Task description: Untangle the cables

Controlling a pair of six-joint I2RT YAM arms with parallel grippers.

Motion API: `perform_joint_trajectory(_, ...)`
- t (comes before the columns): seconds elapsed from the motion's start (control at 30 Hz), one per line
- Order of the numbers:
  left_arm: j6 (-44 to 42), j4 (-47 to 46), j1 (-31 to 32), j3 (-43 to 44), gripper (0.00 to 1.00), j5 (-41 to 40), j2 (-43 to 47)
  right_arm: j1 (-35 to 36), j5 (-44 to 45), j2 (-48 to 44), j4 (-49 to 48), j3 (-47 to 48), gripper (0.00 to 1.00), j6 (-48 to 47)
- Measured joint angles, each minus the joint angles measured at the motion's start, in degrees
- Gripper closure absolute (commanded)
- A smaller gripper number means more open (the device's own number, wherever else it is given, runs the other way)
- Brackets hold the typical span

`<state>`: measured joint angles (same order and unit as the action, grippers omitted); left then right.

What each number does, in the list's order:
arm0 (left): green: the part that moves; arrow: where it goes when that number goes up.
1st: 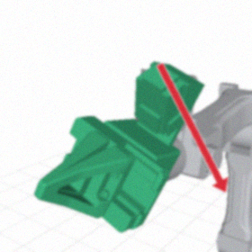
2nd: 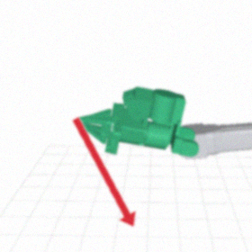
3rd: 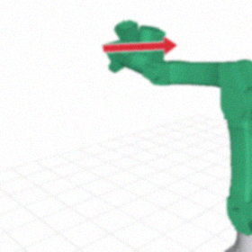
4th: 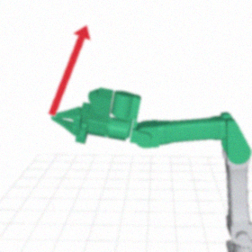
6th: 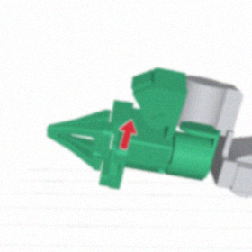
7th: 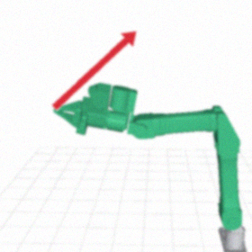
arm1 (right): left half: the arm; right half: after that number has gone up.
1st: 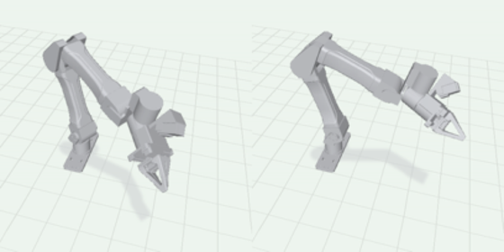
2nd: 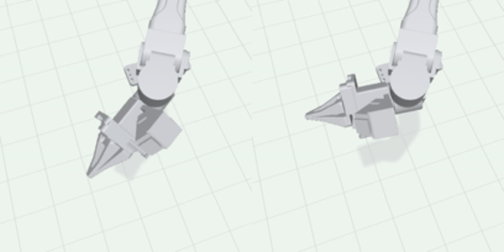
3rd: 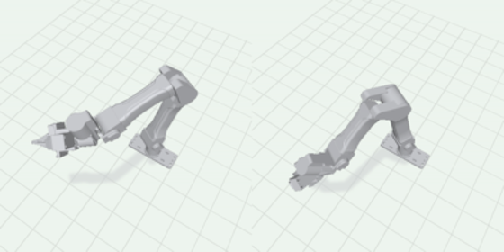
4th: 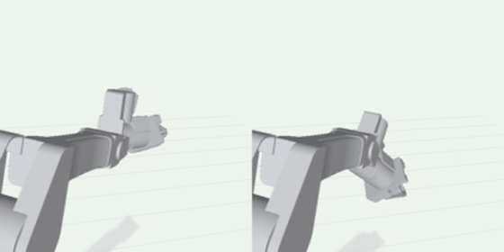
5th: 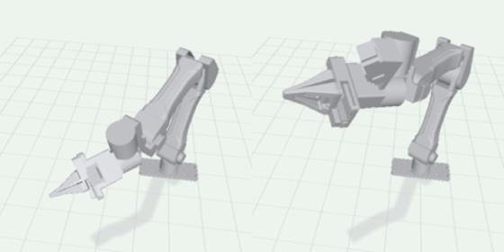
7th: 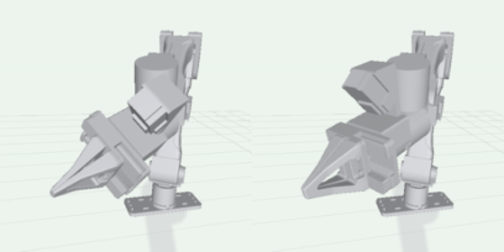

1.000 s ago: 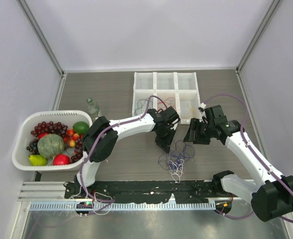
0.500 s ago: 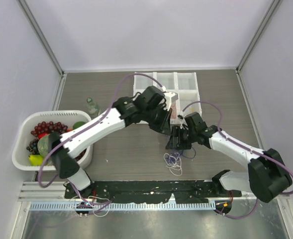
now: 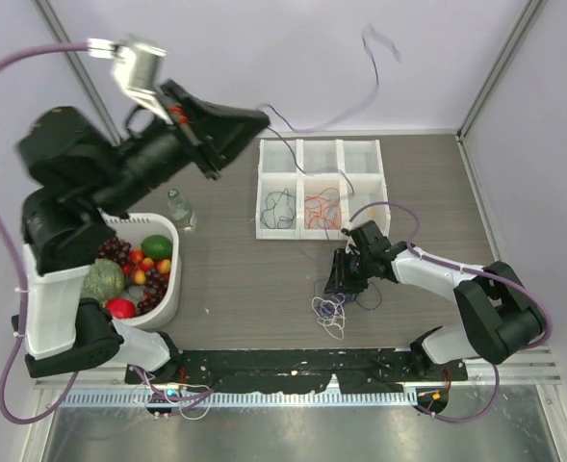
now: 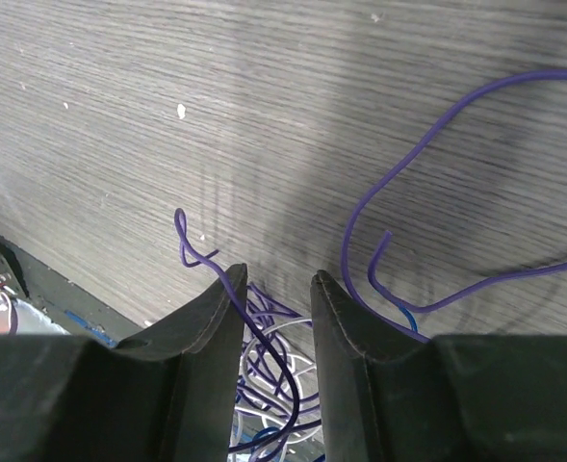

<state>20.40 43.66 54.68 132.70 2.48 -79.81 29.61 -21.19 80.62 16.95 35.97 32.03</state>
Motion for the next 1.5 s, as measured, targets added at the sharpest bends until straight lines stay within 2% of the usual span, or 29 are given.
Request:
perform_joint_trajectory(0.07, -1.25, -1.05, 0.0, 6.4, 1.0, -2.01, -0.61, 0.0, 0.81, 0.04, 0.35, 0.0, 0.57, -0.2)
perform_joint_trajectory(0.13, -1.86, -2.67, 0.0, 8.57, 1.0, -3.87, -0.52, 0.0, 1.51, 0.04, 0.92, 0.0, 0.54, -0.26)
perform_joint_trajectory(0.27, -3.1, -5.73, 0.0, 5.62, 1.0, -8.0, 2.29, 0.0, 2.43, -1.14, 2.78, 0.52, 0.38, -0.44)
perform_joint_trajectory(0.37, -3.72, -5.53, 0.0, 3.74, 1.0, -11.02, 2.71, 0.0, 3.69, -4.07, 7.89, 3.43, 0.31, -1.49)
perform_joint_trajectory(0.57, -3.76, -1.16, -0.07, 0.63, 1.0, -18.34, 0.46, 0.0, 7.5, -9.55, 16.09, 19.56, 0.27, -4.98)
perform_joint_trajectory(0.73, 2.08, 8.17, -3.61, -1.05, 1.0, -19.47, -3.34, 0.0, 10.56, -9.79, 21.09, 35.6, 0.27, -9.53)
perform_joint_trajectory(0.9, 10.91, 16.87, -13.51, -5.2, 1.0, -9.68, -5.22, -0.02, 10.43, -9.79, 24.33, 46.14, 0.27, -13.09)
perform_joint_trajectory(1.0, 14.73, 22.08, -18.08, -8.04, 1.0, -0.48, -7.82, -0.11, 6.03, -10.1, 23.34, 49.66, 0.27, -14.14)
perform_joint_trajectory(1.27, 16.7, 25.49, -18.67, -17.53, 1.0, 18.69, -11.65, 0.85, -9.38, -9.22, 12.04, 49.86, 0.28, -13.07)
perform_joint_trajectory(1.5, 16.96, 23.91, -18.67, -18.99, 1.0, 25.75, -11.06, 2.08, -20.02, -5.64, 5.03, 47.17, 0.3, -13.03)
